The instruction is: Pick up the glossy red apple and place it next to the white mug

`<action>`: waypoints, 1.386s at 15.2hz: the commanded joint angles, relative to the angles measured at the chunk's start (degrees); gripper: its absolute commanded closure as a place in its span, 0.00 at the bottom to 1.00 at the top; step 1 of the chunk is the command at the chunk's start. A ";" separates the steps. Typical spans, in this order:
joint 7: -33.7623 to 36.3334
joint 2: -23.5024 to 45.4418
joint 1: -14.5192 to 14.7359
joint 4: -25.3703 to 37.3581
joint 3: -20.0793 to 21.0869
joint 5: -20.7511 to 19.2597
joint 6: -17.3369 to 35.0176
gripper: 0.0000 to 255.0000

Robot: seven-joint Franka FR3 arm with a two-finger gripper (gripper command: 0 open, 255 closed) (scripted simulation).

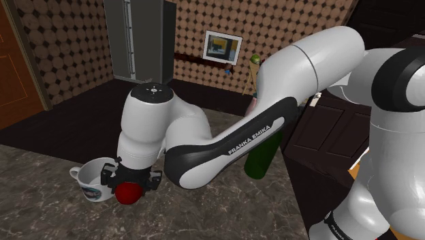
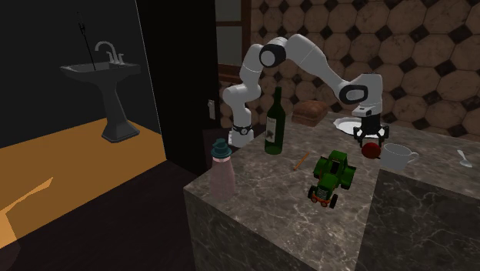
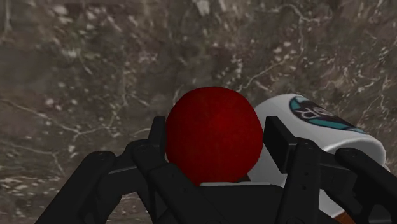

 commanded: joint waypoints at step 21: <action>-2.18 -5.27 -1.78 -1.04 2.28 3.61 -4.01 0.00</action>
